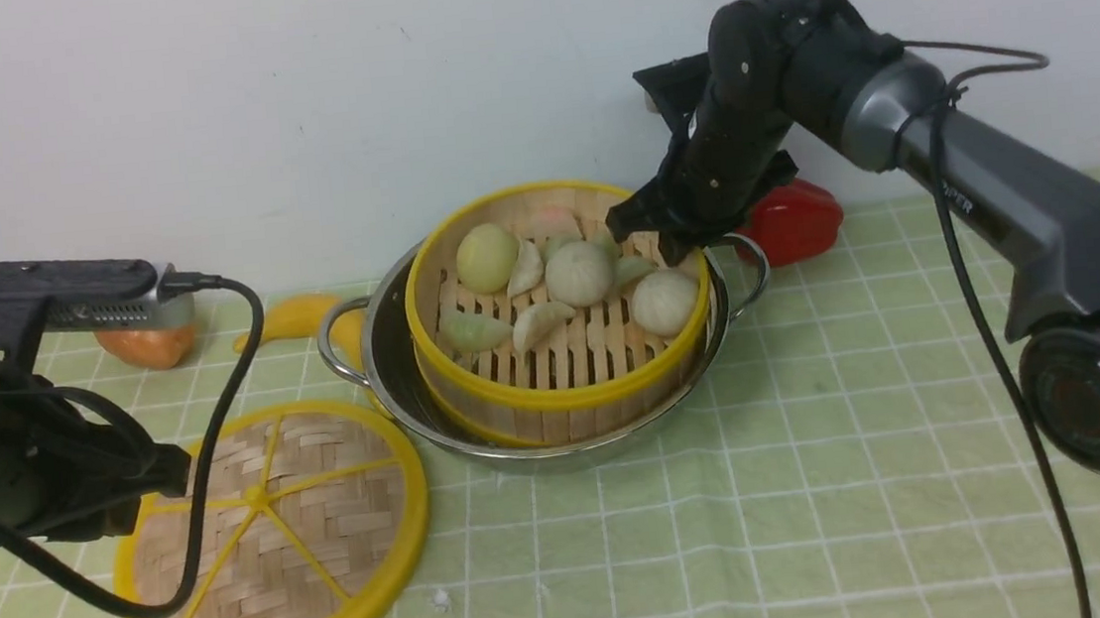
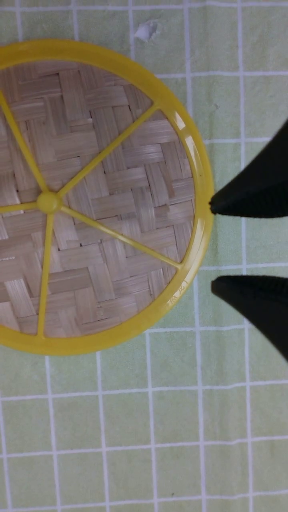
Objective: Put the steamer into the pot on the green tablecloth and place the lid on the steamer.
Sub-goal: 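Place the bamboo steamer basket of food into the steel pot with the right gripper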
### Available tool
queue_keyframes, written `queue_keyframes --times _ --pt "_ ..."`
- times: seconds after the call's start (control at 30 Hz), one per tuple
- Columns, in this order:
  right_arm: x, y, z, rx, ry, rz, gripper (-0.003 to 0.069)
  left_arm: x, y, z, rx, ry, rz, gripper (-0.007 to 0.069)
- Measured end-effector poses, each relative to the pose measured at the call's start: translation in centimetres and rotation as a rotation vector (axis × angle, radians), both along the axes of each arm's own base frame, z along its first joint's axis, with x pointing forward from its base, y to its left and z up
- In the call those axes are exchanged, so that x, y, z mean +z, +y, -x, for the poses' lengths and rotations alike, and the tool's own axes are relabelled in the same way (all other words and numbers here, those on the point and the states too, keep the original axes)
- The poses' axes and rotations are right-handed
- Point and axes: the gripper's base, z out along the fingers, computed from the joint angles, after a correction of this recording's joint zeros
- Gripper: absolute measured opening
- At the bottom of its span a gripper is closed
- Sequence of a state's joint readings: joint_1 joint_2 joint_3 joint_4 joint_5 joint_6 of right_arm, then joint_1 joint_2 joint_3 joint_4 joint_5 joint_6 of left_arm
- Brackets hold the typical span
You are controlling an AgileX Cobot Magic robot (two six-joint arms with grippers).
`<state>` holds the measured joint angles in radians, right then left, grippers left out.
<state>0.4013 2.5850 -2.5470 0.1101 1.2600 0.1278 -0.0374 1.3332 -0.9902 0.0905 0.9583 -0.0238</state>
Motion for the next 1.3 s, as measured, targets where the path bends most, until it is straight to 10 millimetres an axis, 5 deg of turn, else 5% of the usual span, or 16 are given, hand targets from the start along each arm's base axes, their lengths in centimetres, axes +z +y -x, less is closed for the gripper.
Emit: queue_keyframes --times 0.53,0.93,1.1,1.13,1.2,1.27,1.3 --pt "-2.0 1.9 0.4 0.04 0.009 0.022 0.007 0.0 0.0 -0.2 0.0 -0.017 0.005 0.0201" --pt "-0.8 2.0 0.5 0.039 -0.01 -0.008 0.0342 -0.7 -0.1 -0.9 -0.003 -0.014 0.007 0.0201" --pt "6.1 0.4 1.1 0.017 -0.123 -0.058 0.0407 -3.5 -0.5 -3.0 -0.004 0.031 0.039 0.0221" --pt "6.1 0.3 1.1 0.015 -0.123 -0.058 0.0409 -3.6 -0.5 -3.1 -0.004 0.03 0.041 0.0221" --pt "11.3 -1.6 1.9 -0.012 -0.214 -0.102 0.0414 -5.4 -0.6 -4.5 0.0 0.043 0.054 0.0226" --pt "13.5 -2.6 2.3 -0.026 -0.254 -0.119 0.0414 -5.9 -0.7 -4.9 0.001 0.052 0.058 0.023" --pt "16.6 -3.9 3.2 -0.043 -0.311 -0.139 0.0414 -6.8 -0.8 -5.7 0.002 0.063 0.065 0.0233"
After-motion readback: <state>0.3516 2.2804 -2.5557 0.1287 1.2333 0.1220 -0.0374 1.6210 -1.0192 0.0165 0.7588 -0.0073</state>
